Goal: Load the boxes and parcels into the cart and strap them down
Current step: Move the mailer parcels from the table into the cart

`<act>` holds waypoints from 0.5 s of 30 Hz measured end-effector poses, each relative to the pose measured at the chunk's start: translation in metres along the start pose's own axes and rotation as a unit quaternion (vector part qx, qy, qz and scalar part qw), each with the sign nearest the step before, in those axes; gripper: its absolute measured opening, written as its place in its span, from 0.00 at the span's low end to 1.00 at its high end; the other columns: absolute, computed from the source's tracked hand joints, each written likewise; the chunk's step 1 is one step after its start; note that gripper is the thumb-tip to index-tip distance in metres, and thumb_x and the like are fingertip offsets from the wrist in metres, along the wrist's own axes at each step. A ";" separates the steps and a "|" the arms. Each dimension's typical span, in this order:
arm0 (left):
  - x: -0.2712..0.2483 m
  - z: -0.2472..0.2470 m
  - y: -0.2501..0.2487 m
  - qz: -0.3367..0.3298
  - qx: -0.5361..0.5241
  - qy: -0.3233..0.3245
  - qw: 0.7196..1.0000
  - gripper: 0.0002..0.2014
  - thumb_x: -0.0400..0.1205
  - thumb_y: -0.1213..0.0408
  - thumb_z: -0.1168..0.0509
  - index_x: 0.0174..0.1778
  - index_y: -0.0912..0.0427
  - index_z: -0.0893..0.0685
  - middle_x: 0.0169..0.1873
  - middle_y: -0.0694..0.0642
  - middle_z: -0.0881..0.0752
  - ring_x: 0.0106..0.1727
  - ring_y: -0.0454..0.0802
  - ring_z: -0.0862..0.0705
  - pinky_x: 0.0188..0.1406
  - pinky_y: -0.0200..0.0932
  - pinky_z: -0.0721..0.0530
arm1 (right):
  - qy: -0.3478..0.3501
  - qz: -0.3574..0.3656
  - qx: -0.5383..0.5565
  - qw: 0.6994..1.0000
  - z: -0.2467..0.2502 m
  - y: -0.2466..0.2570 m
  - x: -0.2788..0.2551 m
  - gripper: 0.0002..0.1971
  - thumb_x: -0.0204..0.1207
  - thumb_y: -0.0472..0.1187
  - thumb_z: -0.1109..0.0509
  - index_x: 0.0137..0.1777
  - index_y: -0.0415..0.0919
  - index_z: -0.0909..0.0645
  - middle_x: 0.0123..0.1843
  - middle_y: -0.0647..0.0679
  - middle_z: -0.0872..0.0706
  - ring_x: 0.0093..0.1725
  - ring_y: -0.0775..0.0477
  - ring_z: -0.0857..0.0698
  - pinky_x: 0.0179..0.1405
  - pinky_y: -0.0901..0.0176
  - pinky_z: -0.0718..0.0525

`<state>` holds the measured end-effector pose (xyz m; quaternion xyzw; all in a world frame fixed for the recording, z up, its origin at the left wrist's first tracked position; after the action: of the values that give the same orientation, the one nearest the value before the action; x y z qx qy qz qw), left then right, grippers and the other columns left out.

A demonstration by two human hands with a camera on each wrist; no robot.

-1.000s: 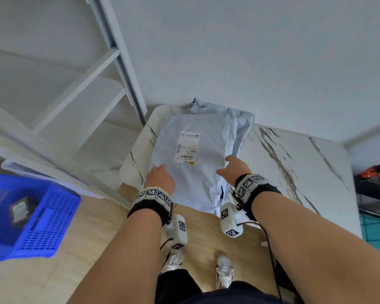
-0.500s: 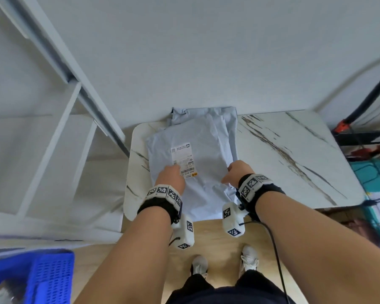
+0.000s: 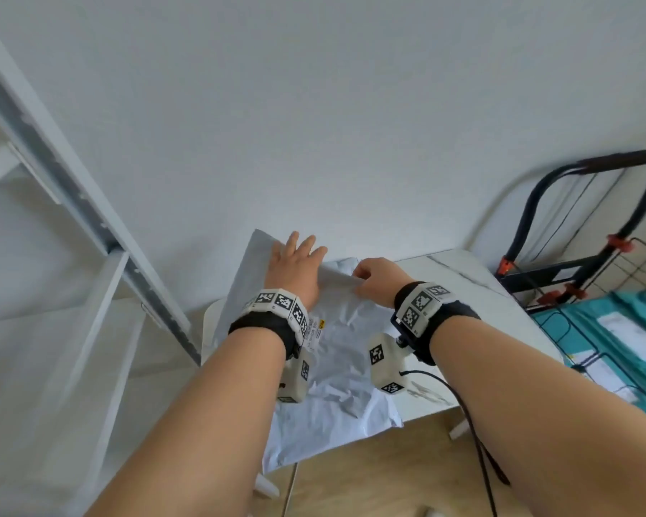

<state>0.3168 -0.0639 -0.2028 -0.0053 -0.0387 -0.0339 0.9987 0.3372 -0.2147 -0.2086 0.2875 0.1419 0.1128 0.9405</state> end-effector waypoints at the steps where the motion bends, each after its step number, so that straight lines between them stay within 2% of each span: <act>1: 0.004 0.009 -0.002 -0.006 -0.001 0.001 1.000 0.27 0.79 0.70 0.43 0.75 0.48 0.29 0.78 0.50 0.32 0.82 0.55 0.44 0.80 0.59 0.47 | -0.012 0.011 0.001 1.000 0.010 0.003 -0.001 0.07 0.73 0.34 0.33 0.49 0.42 0.18 0.46 0.47 0.15 0.47 0.45 0.17 0.45 0.55 0.17; 3: 0.010 0.026 -0.007 -0.004 -0.011 -0.009 1.000 0.18 0.78 0.66 0.43 0.62 0.45 0.19 0.63 0.49 0.17 0.72 0.53 0.30 0.77 0.58 0.42 | -0.030 0.027 -0.006 0.999 0.028 0.008 -0.002 0.06 0.73 0.34 0.34 0.47 0.44 0.19 0.45 0.48 0.16 0.45 0.46 0.19 0.42 0.57 0.20; 4: 0.012 0.034 -0.010 -0.004 -0.019 -0.010 1.000 0.16 0.79 0.64 0.44 0.57 0.46 0.17 0.56 0.49 0.14 0.67 0.53 0.26 0.75 0.57 0.40 | -0.041 0.028 -0.007 0.999 0.035 0.007 -0.002 0.06 0.73 0.35 0.34 0.45 0.46 0.19 0.44 0.49 0.16 0.46 0.46 0.18 0.42 0.57 0.21; 6: 0.013 0.045 -0.017 -0.011 -0.024 -0.006 1.000 0.14 0.80 0.64 0.44 0.52 0.48 0.14 0.49 0.51 0.12 0.61 0.55 0.23 0.73 0.52 0.37 | -0.071 0.021 0.007 0.997 0.046 0.003 -0.005 0.07 0.72 0.36 0.35 0.42 0.50 0.19 0.44 0.51 0.14 0.48 0.46 0.16 0.44 0.56 0.19; 8: 0.013 0.054 -0.026 -0.026 -0.021 -0.024 0.999 0.13 0.80 0.65 0.43 0.45 0.53 0.12 0.45 0.54 0.12 0.55 0.57 0.19 0.59 0.45 0.30 | -0.130 0.008 0.021 0.991 0.057 -0.004 -0.012 0.10 0.74 0.37 0.36 0.46 0.51 0.16 0.49 0.50 0.14 0.53 0.45 0.16 0.50 0.55 0.17; 9: 0.013 0.058 -0.030 -0.028 -0.023 -0.037 0.999 0.12 0.79 0.66 0.42 0.39 0.56 0.13 0.42 0.56 0.12 0.51 0.58 0.18 0.51 0.44 0.30 | -0.173 0.001 0.032 0.984 0.063 -0.009 -0.016 0.11 0.76 0.37 0.37 0.52 0.49 0.16 0.55 0.49 0.15 0.57 0.45 0.18 0.55 0.54 0.18; 11: 0.016 0.063 -0.036 -0.010 -0.047 -0.052 0.997 0.14 0.78 0.66 0.40 0.25 0.58 0.24 0.37 0.60 0.13 0.41 0.61 0.19 0.40 0.43 0.32 | -0.262 -0.021 0.054 0.963 0.075 -0.023 -0.031 0.16 0.78 0.39 0.36 0.66 0.46 0.20 0.66 0.46 0.21 0.66 0.44 0.24 0.63 0.52 0.22; 13: 0.020 0.063 -0.044 0.023 -0.086 -0.046 0.995 0.18 0.78 0.63 0.40 0.22 0.59 0.32 0.31 0.60 0.17 0.35 0.60 0.25 0.38 0.43 0.33 | -0.304 -0.065 0.078 0.947 0.082 -0.044 -0.046 0.21 0.79 0.41 0.35 0.72 0.45 0.26 0.71 0.45 0.25 0.70 0.43 0.26 0.66 0.50 0.24; 15: 0.023 0.062 -0.057 0.050 -0.148 -0.030 0.987 0.19 0.80 0.61 0.40 0.22 0.59 0.32 0.25 0.55 0.24 0.34 0.59 0.27 0.38 0.43 0.32 | -0.291 -0.124 0.110 0.942 0.082 -0.072 -0.057 0.23 0.79 0.44 0.35 0.74 0.45 0.29 0.72 0.43 0.28 0.66 0.42 0.23 0.64 0.48 0.22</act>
<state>0.3312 -0.1216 -0.1390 -0.1558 -0.0624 0.0108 0.9858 0.3202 -0.3314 -0.1729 0.3893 -0.0918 -0.1095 0.9100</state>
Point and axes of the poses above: each hand's wrist, its own x-axis towards the middle knuckle, its own z-axis out of the back of the hand, y = z × x, the point moved 5 cm from there along x, towards the middle knuckle
